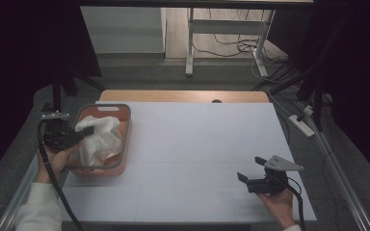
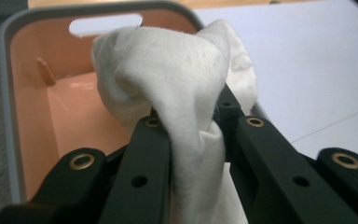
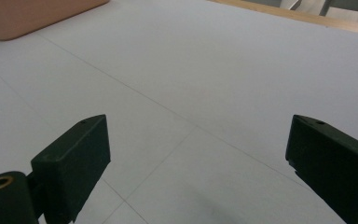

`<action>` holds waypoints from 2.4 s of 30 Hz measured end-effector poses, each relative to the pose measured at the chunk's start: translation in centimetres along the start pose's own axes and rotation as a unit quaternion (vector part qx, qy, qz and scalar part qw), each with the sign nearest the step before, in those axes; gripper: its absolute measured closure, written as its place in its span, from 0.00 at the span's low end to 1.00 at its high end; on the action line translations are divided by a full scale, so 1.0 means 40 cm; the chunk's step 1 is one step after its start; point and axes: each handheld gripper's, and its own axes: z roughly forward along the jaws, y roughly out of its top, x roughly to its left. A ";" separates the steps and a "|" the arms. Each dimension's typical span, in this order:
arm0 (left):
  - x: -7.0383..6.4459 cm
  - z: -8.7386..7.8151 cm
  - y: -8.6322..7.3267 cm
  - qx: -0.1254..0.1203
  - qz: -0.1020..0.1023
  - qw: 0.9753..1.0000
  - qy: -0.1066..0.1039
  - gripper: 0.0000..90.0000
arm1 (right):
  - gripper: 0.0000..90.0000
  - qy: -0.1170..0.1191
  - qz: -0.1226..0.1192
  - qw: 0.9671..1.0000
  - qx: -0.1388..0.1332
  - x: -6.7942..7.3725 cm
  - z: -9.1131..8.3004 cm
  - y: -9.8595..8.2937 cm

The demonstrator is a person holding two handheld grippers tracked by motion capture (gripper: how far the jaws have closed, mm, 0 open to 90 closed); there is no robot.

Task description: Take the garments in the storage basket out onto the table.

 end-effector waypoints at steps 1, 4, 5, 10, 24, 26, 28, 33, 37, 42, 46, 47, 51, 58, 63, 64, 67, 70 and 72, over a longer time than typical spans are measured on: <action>-0.003 -0.003 0.003 -0.005 -0.002 1.000 -0.004 0.90 | 0.07 0.000 0.000 1.000 0.001 0.000 0.000 0.000; -0.015 -0.012 0.011 -0.024 -0.006 1.000 -0.011 0.90 | 0.07 0.000 0.000 1.000 0.001 0.000 0.001 0.000; -0.019 -0.015 0.015 -0.029 -0.004 0.999 -0.013 0.90 | 0.07 0.000 0.000 1.000 0.002 -0.001 0.001 0.000; -0.039 -0.030 0.031 -0.068 -0.016 0.997 -0.027 0.90 | 0.07 0.000 0.002 1.000 0.004 -0.002 0.004 0.000; -0.081 -0.057 0.061 -0.138 -0.033 0.989 -0.033 0.90 | 0.07 0.001 0.005 1.000 0.002 -0.003 0.007 -0.001; -0.088 -0.061 0.067 -0.144 -0.031 0.988 -0.033 0.90 | 0.07 0.001 0.005 1.000 0.002 -0.003 0.008 -0.001; -0.095 -0.066 0.072 -0.152 -0.031 0.987 -0.036 0.90 | 0.07 0.001 0.005 1.000 0.003 -0.003 0.008 -0.001; -0.106 -0.075 0.077 -0.175 -0.040 0.982 -0.050 0.90 | 0.07 0.001 0.005 1.000 0.003 -0.003 0.007 -0.001; -0.109 -0.078 0.082 -0.186 -0.048 0.980 -0.058 0.90 | 0.07 0.001 0.005 1.000 0.002 -0.003 0.008 -0.001; -0.114 -0.081 0.091 -0.196 -0.054 0.977 -0.066 0.90 | 0.07 0.001 0.005 1.000 0.004 -0.003 0.008 -0.002; -0.122 -0.083 0.098 -0.203 -0.056 0.975 -0.073 0.90 | 0.07 0.001 0.006 1.000 0.004 -0.003 0.008 -0.002; -0.124 -0.083 0.100 -0.204 -0.054 0.975 -0.073 0.90 | 0.07 0.000 0.006 1.000 0.004 -0.003 0.008 -0.002; -0.134 -0.085 0.106 -0.207 -0.050 0.974 -0.073 0.90 | 0.07 0.001 0.006 1.000 0.004 -0.004 0.007 -0.002; -0.151 -0.095 0.125 -0.214 -0.044 0.973 -0.080 0.90 | 0.07 0.002 0.006 1.000 0.005 -0.004 0.007 -0.002; -0.166 -0.105 0.135 -0.227 -0.043 0.969 -0.090 0.90 | 0.07 0.002 0.006 1.000 0.005 -0.004 0.009 -0.003; -0.168 -0.106 0.137 -0.228 -0.043 0.968 -0.092 0.90 | 0.07 0.003 0.007 1.000 0.005 -0.004 0.009 -0.003; -0.179 -0.110 0.143 -0.232 -0.040 0.967 -0.095 0.90 | 0.07 0.003 0.007 1.000 0.007 -0.005 0.009 -0.003; -0.189 -0.110 0.149 -0.234 -0.038 0.966 -0.102 0.90 | 0.07 0.003 0.007 1.000 0.006 -0.005 0.011 -0.004; -0.194 -0.110 0.153 -0.235 -0.038 0.965 -0.107 0.90 | 0.07 0.003 0.008 1.000 0.006 -0.005 0.010 -0.004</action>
